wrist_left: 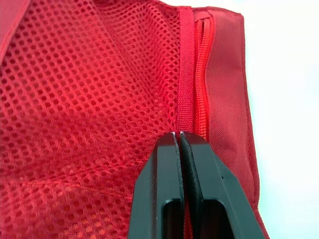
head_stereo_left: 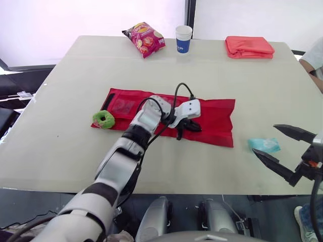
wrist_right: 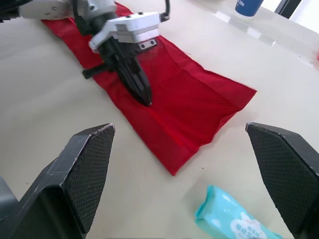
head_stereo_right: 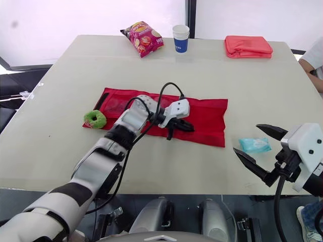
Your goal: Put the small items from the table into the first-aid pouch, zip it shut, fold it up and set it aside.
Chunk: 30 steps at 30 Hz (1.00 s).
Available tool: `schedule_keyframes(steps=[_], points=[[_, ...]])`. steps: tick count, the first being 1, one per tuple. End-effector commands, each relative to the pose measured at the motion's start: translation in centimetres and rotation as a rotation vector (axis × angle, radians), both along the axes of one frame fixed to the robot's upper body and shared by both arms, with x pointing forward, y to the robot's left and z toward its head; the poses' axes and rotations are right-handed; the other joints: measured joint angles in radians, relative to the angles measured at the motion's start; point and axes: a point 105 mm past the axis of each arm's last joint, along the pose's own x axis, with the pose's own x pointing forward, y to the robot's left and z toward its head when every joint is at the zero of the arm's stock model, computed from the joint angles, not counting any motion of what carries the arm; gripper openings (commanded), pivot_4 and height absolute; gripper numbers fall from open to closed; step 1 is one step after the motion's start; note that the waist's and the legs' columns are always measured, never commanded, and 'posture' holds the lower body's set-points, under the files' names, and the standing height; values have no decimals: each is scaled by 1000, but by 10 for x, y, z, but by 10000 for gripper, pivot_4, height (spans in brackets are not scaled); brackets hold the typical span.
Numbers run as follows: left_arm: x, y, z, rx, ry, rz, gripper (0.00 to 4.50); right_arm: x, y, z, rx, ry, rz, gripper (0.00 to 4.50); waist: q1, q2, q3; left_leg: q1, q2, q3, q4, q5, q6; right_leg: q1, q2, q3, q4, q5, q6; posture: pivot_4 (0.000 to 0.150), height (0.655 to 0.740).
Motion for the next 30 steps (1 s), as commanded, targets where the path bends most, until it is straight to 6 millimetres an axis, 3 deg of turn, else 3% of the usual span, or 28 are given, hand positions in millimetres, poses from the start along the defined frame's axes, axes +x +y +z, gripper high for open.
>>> schedule_keyframes(steps=[1,2,6,7,13,25,30], points=[[-5,-4,18,-31,-86,-43,6911,-1,1,8,-21,-39,14,45000,3,0,0,0,0,0,0,0,0,0,0,0,0,0,0,1500,7395],[-4,-4,19,-28,-112,-44,9373,-1,0,8,-22,-37,16,45000,4,0,0,0,0,0,0,0,0,0,0,0,0,0,0,1500,7395],[1,-11,22,-24,-214,-53,26540,1,1,8,-22,-34,26,45000,6,0,0,-1,-1,0,0,0,0,0,-1,0,0,0,0,1500,7395],[0,-12,21,-14,-227,-67,28633,1,1,8,-23,-33,28,45000,5,0,0,-1,-1,0,0,0,0,0,-1,0,0,0,0,1500,7395],[2,-13,11,39,-293,-103,28633,1,1,8,-23,-29,31,45000,3,0,0,0,-1,0,0,0,0,0,0,-2,0,0,0,1500,7395],[17,-16,19,39,-369,-61,28633,1,2,8,-24,-31,30,45000,3,0,0,-1,-1,0,0,0,0,0,0,-3,0,0,0,1500,7395],[17,-22,31,-25,-321,-32,28633,1,2,8,-25,-32,32,45000,3,0,0,-1,-1,0,0,0,0,0,0,-3,0,0,0,1500,7395]])
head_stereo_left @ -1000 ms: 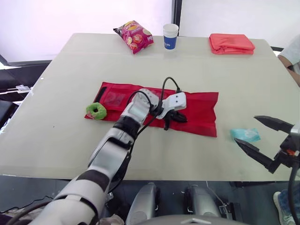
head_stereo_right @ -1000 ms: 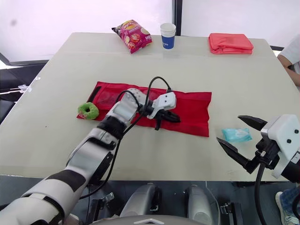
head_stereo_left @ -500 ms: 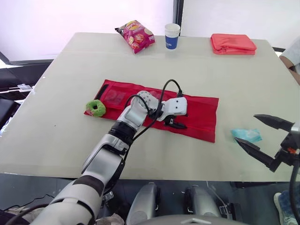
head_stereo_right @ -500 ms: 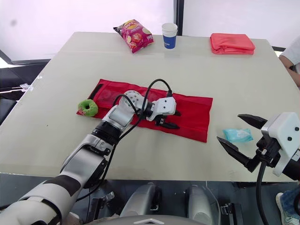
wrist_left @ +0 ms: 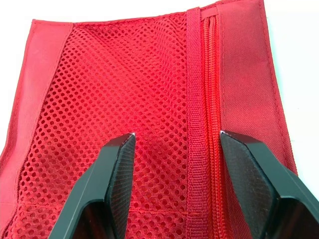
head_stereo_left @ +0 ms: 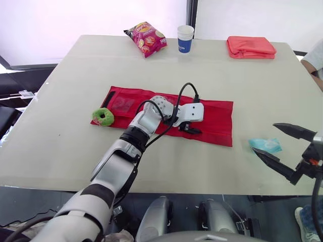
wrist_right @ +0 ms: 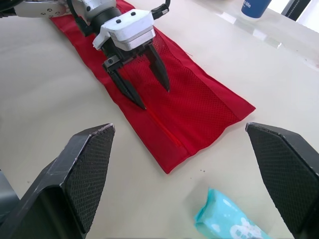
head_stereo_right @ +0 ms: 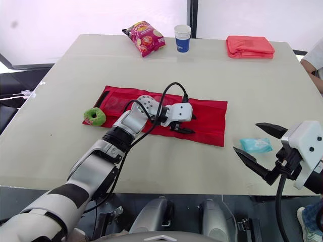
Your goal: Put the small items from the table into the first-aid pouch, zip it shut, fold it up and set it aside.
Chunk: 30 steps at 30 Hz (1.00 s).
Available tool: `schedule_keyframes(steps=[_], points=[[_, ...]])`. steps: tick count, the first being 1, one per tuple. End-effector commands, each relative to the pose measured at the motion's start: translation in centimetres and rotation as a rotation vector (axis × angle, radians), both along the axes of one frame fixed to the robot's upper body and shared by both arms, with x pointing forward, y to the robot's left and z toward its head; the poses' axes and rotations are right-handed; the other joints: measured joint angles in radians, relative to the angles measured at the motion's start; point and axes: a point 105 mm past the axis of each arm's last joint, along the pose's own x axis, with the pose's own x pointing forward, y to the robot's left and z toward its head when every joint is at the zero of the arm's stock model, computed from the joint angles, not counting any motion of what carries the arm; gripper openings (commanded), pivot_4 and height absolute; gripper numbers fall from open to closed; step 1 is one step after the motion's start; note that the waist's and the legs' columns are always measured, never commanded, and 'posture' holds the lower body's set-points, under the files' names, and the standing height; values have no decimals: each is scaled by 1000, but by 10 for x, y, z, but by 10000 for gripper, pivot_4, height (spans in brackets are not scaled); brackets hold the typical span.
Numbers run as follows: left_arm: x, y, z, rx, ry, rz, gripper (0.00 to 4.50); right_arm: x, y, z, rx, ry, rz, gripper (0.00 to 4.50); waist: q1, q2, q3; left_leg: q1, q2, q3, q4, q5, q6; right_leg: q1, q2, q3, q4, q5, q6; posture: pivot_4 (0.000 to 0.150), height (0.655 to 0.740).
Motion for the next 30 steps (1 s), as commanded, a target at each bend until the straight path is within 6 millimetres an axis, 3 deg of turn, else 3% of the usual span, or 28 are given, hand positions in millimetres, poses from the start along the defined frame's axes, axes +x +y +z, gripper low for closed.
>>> schedule_keyframes(steps=[1,13,21,30], points=[[4,-5,21,-45,-29,0,28633,-1,2,6,-17,-34,13,45000,0,0,0,0,0,0,0,0,0,0,0,0,0,0,0,1500,7395],[12,-1,15,2,-53,23,28633,0,3,7,-16,-36,17,45000,0,0,0,0,0,0,0,0,0,0,0,0,0,0,0,1500,7395],[-1,-3,6,32,-8,-58,28633,0,3,7,-16,-37,15,45000,0,0,0,0,0,0,0,0,0,0,0,0,0,0,0,1500,7395],[-1,0,-2,95,-32,-85,28633,-1,2,6,-18,-30,16,45000,0,0,0,0,0,0,0,0,0,0,0,0,0,0,0,1500,7395]])
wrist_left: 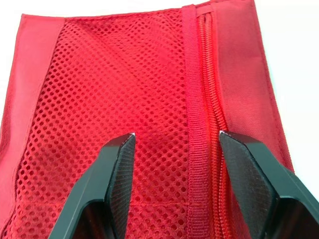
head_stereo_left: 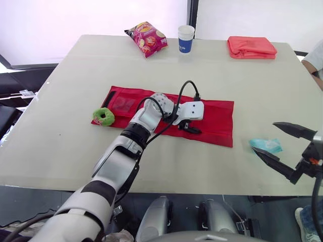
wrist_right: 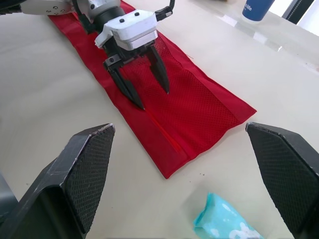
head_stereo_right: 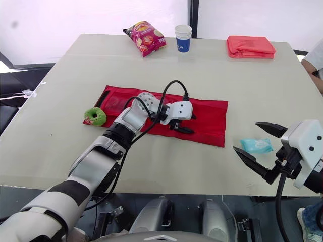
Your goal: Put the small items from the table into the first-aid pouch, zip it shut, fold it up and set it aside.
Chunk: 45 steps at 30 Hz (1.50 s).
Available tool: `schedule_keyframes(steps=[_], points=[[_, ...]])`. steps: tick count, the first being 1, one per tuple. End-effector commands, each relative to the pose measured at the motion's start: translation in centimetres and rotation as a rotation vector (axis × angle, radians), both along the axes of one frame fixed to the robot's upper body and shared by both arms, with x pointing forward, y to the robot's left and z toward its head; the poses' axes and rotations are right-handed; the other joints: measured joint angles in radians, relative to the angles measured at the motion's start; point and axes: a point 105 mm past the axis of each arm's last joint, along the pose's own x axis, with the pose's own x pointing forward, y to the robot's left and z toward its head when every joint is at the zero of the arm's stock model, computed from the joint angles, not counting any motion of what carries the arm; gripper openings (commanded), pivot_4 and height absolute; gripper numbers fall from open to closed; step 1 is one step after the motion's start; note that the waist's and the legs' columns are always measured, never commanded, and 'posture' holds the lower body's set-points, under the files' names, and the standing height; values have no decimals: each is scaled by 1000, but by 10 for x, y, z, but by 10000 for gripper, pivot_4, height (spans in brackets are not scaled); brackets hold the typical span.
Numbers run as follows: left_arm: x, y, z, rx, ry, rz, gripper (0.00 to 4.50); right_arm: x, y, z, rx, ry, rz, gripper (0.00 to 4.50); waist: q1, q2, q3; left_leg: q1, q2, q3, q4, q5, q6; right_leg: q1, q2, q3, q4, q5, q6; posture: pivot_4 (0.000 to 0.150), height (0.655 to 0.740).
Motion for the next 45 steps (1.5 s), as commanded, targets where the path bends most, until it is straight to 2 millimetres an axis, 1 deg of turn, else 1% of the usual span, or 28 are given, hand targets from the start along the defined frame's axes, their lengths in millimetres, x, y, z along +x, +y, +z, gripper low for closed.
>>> schedule_keyframes(steps=[1,8,12,14,15,16,18,19,21,25,33,37,39,42,45], points=[[0,-1,-3,37,-29,-19,28633,-2,1,5,-15,-24,11,45000,0,0,0,0,0,0,0,0,0,0,0,0,0,0,0,1500,7395],[14,3,-12,125,-163,11,28633,-1,2,5,-20,-21,18,45000,0,0,0,1,0,0,0,0,0,0,0,0,0,0,0,1500,7395],[16,4,-15,139,-186,5,28633,-1,2,5,-19,-21,22,45000,0,-1,-1,2,0,0,0,0,0,1,0,0,0,0,0,1500,7395],[13,2,-18,129,-149,1,23588,-1,3,5,-18,-21,23,45000,0,-1,-2,2,0,0,0,0,0,2,0,0,0,0,0,1500,7395],[12,2,-20,122,-126,2,22247,-1,3,5,-18,-20,24,45000,0,-1,-2,2,0,0,0,0,0,2,0,0,0,0,0,1500,7395],[10,1,-21,114,-100,5,18098,-1,3,5,-17,-19,25,45000,0,-1,-2,2,0,0,0,0,0,2,0,0,0,0,0,1500,7395],[5,-6,-18,37,25,35,9767,-1,4,4,-15,-18,27,45000,1,-1,-2,2,0,0,0,0,0,2,0,0,0,0,0,1500,7395],[3,-9,-14,-2,82,50,3322,-1,4,4,-14,-17,27,45000,1,-1,-2,2,0,0,0,0,0,2,0,0,0,0,0,1500,7395],[2,-12,-6,-64,167,81,653,-1,5,4,-12,-15,26,45000,1,-1,-2,1,0,0,0,0,0,2,0,-1,0,0,0,1500,7395],[3,-14,11,-166,302,141,653,-2,5,0,-3,0,11,45000,0,-1,-2,1,0,-1,0,0,0,1,0,-1,0,0,0,1500,7395],[1,-21,27,-271,443,207,653,3,-5,-17,-77,56,-80,45000,0,-1,-2,0,0,-1,0,0,0,1,0,-1,0,0,0,1500,7395],[1,-23,25,-281,444,220,653,10,-13,-26,-257,62,-110,45000,0,-1,-2,0,0,0,0,0,0,1,0,-1,0,0,0,1500,7395],[0,-25,24,-285,445,219,653,11,-14,-33,-321,92,-90,45000,0,-1,-2,0,0,-1,0,0,0,1,0,-1,0,0,0,1500,7395],[-3,-33,21,-291,437,218,653,16,-17,-52,-423,186,-49,45000,0,-1,-2,0,0,0,0,0,0,1,0,-1,-1,0,0,1500,7395],[-4,-41,18,-297,425,215,653,28,-21,-64,-501,227,-26,45000,1,-1,-2,0,0,0,0,0,0,1,0,-1,-1,0,0,1500,7395]])
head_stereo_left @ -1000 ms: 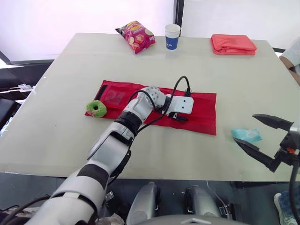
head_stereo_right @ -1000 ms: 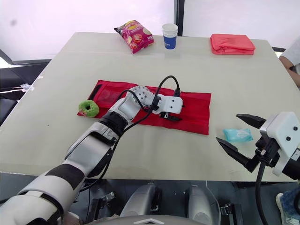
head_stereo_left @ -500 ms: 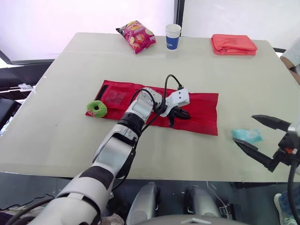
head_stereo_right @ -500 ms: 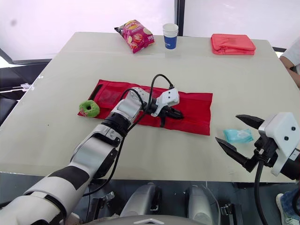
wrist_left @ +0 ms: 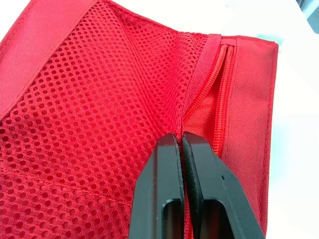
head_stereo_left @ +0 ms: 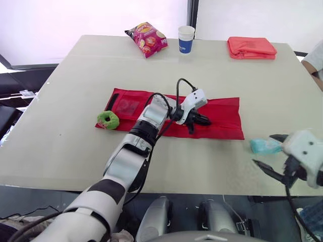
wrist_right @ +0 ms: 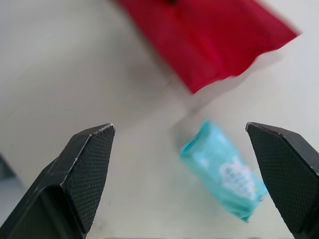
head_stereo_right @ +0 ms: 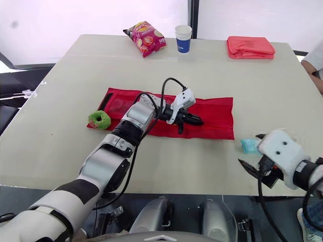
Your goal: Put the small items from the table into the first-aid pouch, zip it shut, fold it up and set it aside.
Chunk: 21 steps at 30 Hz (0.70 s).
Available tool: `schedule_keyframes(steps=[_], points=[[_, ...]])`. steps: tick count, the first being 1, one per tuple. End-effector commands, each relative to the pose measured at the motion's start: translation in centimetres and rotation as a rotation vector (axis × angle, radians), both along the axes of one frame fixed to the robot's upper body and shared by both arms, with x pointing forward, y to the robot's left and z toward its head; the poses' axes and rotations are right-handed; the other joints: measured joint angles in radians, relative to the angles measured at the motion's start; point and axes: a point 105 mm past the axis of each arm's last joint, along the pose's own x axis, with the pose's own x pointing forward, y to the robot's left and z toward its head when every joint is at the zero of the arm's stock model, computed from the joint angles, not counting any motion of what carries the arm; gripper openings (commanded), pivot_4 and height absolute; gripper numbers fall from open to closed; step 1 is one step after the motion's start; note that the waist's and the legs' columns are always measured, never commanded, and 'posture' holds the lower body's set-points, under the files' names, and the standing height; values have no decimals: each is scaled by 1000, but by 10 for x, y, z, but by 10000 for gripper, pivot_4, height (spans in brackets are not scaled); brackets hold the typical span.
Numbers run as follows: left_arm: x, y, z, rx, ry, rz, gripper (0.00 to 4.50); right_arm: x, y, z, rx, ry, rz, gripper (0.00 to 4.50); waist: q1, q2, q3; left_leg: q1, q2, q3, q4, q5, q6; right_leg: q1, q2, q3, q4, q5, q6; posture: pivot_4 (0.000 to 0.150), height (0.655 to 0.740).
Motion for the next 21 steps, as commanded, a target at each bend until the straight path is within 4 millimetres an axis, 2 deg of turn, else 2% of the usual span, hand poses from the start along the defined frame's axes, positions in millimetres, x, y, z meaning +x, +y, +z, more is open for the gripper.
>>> schedule_keyframes(steps=[1,5,10,17,19,20,21], points=[[-4,-16,10,-44,-56,-29,653,12,-7,-9,-98,23,24,45000,0,0,0,0,0,0,0,0,0,0,0,0,0,0,0,1500,7395],[-7,-24,8,-46,-75,-40,653,28,-16,-15,-183,63,46,45000,2,0,0,-1,0,-1,0,0,0,0,0,-1,-1,0,0,1500,7395],[-11,-39,4,-53,-103,-58,653,51,-33,-9,-293,106,79,45000,0,1,0,-1,0,0,0,0,0,-1,-1,-1,-1,0,0,1500,7395],[-15,-57,2,-67,-143,-72,653,63,-60,-27,-325,255,105,45000,0,1,1,-2,-1,0,0,0,0,-1,-1,-1,-2,0,0,1500,7395],[-15,-60,1,-67,-155,-74,0,65,-69,-30,-332,277,97,39906,0,3,0,-2,-1,0,0,0,0,-1,-1,-1,-1,0,0,1500,7395],[-15,-61,1,-68,-158,-75,0,65,-71,-31,-321,287,94,34688,0,3,0,-2,0,0,0,0,0,-1,-1,-1,-1,0,0,1500,7395],[-15,-61,1,-70,-161,-74,0,64,-71,-31,-298,289,91,33453,0,3,0,-2,0,0,0,0,0,-1,-1,-1,-1,0,0,1500,7395]])
